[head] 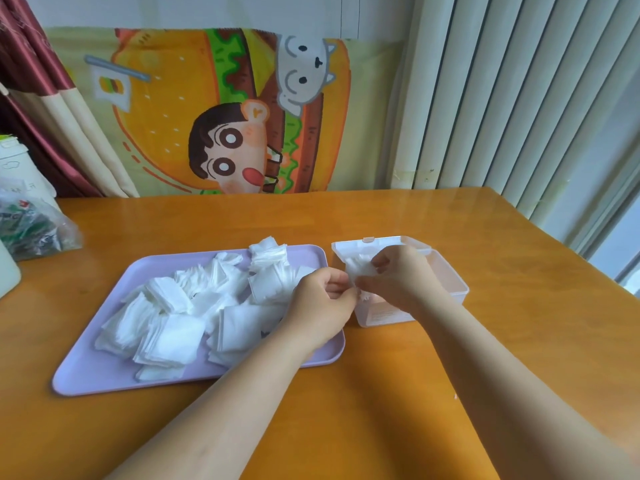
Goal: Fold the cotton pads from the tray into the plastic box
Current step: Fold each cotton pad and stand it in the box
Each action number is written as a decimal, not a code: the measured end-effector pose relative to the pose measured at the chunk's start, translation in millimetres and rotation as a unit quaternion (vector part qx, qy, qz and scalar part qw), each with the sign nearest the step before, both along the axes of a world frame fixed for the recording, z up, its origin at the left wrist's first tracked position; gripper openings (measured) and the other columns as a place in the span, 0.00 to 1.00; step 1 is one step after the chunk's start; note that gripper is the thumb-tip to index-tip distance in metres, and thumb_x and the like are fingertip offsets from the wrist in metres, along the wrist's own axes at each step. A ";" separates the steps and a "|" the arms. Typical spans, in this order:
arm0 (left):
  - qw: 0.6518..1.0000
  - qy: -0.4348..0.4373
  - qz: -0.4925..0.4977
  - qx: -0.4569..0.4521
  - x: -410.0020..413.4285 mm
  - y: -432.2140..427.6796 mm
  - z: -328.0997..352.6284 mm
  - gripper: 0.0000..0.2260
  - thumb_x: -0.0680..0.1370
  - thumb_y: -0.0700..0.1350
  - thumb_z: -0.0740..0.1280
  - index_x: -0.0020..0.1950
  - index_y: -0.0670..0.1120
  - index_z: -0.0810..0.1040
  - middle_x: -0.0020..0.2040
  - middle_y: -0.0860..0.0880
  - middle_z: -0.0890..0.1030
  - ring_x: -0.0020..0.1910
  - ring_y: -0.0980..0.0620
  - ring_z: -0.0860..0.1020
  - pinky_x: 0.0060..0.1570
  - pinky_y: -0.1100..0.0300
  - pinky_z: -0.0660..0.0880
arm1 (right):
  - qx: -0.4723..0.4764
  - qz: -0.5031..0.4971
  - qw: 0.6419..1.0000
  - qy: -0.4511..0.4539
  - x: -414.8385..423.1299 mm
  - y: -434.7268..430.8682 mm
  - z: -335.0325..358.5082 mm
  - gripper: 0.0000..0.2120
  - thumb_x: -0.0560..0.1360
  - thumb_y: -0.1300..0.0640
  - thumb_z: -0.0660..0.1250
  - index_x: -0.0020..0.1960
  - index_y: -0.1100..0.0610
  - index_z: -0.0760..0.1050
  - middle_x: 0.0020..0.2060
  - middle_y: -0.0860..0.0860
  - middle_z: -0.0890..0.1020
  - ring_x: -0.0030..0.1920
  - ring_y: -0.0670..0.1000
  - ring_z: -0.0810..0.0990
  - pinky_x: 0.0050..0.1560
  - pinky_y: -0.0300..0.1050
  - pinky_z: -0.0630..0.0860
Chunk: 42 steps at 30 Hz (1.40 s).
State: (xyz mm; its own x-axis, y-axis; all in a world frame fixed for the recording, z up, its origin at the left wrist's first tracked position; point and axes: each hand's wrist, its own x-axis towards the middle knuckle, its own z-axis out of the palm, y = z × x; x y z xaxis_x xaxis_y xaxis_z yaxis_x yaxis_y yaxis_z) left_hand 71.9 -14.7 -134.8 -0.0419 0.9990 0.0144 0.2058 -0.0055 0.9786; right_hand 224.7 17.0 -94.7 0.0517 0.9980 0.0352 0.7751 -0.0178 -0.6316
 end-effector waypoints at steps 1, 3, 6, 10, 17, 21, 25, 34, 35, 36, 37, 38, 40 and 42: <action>1.000 0.009 -0.002 0.001 0.5 0.5 -0.8 0.06 0.79 0.43 0.72 0.55 0.49 0.83 0.49 0.54 0.86 0.49 0.58 0.85 0.49 0.65 0.81 | 0.025 -0.002 1.000 -0.002 -1.3 1.1 -4.3 0.14 0.71 0.53 0.76 0.44 0.64 0.79 0.37 0.56 0.82 0.39 0.56 0.78 0.39 0.51 0.72; 1.000 0.021 -0.002 0.001 0.7 1.2 -1.4 0.04 0.79 0.45 0.73 0.53 0.50 0.84 0.47 0.54 0.87 0.49 0.57 0.85 0.54 0.58 0.83 | 0.053 -0.018 0.998 -0.003 -5.5 2.2 -10.2 0.15 0.74 0.51 0.73 0.40 0.63 0.79 0.32 0.54 0.82 0.34 0.54 0.77 0.35 0.50 0.71; 1.000 0.030 -0.004 0.001 0.7 1.2 -1.1 0.03 0.79 0.47 0.72 0.51 0.51 0.85 0.47 0.55 0.88 0.49 0.56 0.85 0.57 0.53 0.82 | 0.076 -0.041 0.995 -0.051 -12.2 -1.5 -12.0 0.12 0.79 0.47 0.68 0.40 0.52 0.77 0.34 0.48 0.82 0.36 0.52 0.79 0.32 0.45 0.68; 0.998 0.062 -0.012 0.009 -3.3 -5.0 1.2 0.03 0.80 0.46 0.71 0.51 0.52 0.85 0.44 0.55 0.87 0.46 0.57 0.85 0.53 0.56 0.82 | 0.019 0.011 0.998 -0.059 -9.4 -2.0 -8.4 0.09 0.74 0.57 0.70 0.34 0.53 0.77 0.32 0.49 0.81 0.37 0.54 0.79 0.35 0.47 0.74; 0.905 0.397 -0.035 0.147 -40.1 -7.0 8.4 0.07 0.80 0.42 0.68 0.55 0.45 0.84 0.58 0.50 0.81 0.58 0.47 0.77 0.58 0.53 0.75 | 0.036 0.014 0.997 -0.065 2.6 -14.6 11.2 0.24 0.74 0.66 0.65 0.68 0.53 0.80 0.57 0.47 0.85 0.58 0.52 0.83 0.57 0.52 0.82; 0.847 0.512 -0.100 0.101 -48.6 -3.5 6.2 0.15 0.79 0.43 0.65 0.66 0.48 0.77 0.68 0.49 0.76 0.70 0.45 0.69 0.67 0.51 0.69 | 0.179 -0.004 0.983 -0.036 -6.6 -36.0 9.2 0.17 0.76 0.67 0.62 0.57 0.57 0.86 0.52 0.51 0.87 0.53 0.54 0.85 0.47 0.48 0.81; 0.866 0.479 -0.081 0.116 -52.3 -11.4 3.0 0.14 0.76 0.40 0.66 0.62 0.46 0.79 0.60 0.49 0.81 0.64 0.45 0.75 0.61 0.50 0.73 | 0.171 0.072 0.980 0.078 -24.0 -73.1 2.7 0.16 0.71 0.61 0.59 0.46 0.56 0.86 0.40 0.48 0.87 0.42 0.50 0.84 0.42 0.49 0.80; 0.925 0.355 -0.074 0.112 -72.1 -46.6 13.6 0.12 0.83 0.42 0.64 0.62 0.52 0.83 0.59 0.55 0.83 0.58 0.52 0.80 0.60 0.53 0.77 | 0.038 0.058 0.987 0.147 -42.7 -81.6 -44.3 0.10 0.78 0.61 0.67 0.55 0.51 0.82 0.40 0.46 0.84 0.35 0.42 0.78 0.34 0.31 0.71; 0.925 0.355 -0.068 0.118 -73.0 -45.7 15.3 0.11 0.82 0.42 0.65 0.62 0.51 0.83 0.58 0.55 0.82 0.56 0.52 0.80 0.58 0.54 0.77 | 0.040 0.052 0.985 0.159 -44.5 -82.3 -47.6 0.08 0.78 0.61 0.68 0.53 0.50 0.82 0.38 0.47 0.83 0.32 0.42 0.77 0.31 0.31 0.70; 0.923 0.360 -0.067 0.117 -73.5 -44.4 17.1 0.12 0.82 0.42 0.67 0.64 0.50 0.82 0.57 0.55 0.80 0.54 0.52 0.79 0.56 0.56 0.76 | 0.049 0.044 0.983 0.174 -45.5 -83.3 -50.6 0.07 0.77 0.60 0.69 0.51 0.49 0.81 0.37 0.47 0.83 0.31 0.41 0.76 0.31 0.31 0.70; 0.921 0.369 -0.074 0.105 -74.1 -42.5 18.2 0.13 0.82 0.43 0.68 0.67 0.50 0.80 0.54 0.56 0.78 0.53 0.52 0.78 0.54 0.58 0.74 | 0.060 0.037 0.979 0.192 -45.6 -84.5 -53.2 0.07 0.77 0.61 0.69 0.50 0.49 0.81 0.36 0.48 0.82 0.31 0.41 0.75 0.32 0.31 0.70; 0.920 0.374 -0.085 0.084 -74.6 -40.2 18.9 0.16 0.82 0.44 0.69 0.70 0.51 0.78 0.51 0.57 0.75 0.52 0.52 0.77 0.53 0.59 0.72 | 0.070 0.032 0.976 0.206 -45.1 -85.4 -55.1 0.07 0.77 0.61 0.69 0.49 0.49 0.80 0.36 0.48 0.82 0.31 0.42 0.75 0.32 0.31 0.70; 0.925 0.365 -0.098 0.045 -74.0 -34.8 18.3 0.19 0.81 0.45 0.70 0.73 0.52 0.76 0.47 0.59 0.73 0.52 0.53 0.76 0.53 0.61 0.71 | 0.074 0.025 0.970 0.228 -42.2 -86.3 -58.3 0.07 0.77 0.62 0.70 0.49 0.50 0.80 0.37 0.50 0.83 0.32 0.44 0.76 0.33 0.32 0.71; 0.929 0.353 -0.096 0.054 -74.5 -30.3 17.4 0.22 0.79 0.44 0.73 0.72 0.52 0.76 0.48 0.59 0.74 0.50 0.54 0.76 0.54 0.62 0.72 | 0.078 0.021 0.963 0.256 -40.2 -86.3 -60.4 0.08 0.77 0.63 0.70 0.48 0.49 0.80 0.37 0.50 0.84 0.32 0.45 0.78 0.33 0.32 0.71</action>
State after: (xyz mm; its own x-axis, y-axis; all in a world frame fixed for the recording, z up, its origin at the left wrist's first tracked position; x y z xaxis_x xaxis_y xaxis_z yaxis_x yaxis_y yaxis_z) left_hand -2.6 -45.0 -117.4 0.1946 0.9783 0.0717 0.7818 -0.1988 0.5910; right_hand 184.5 -69.2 -155.1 0.0618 0.9841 0.1664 0.3583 0.1338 -0.9240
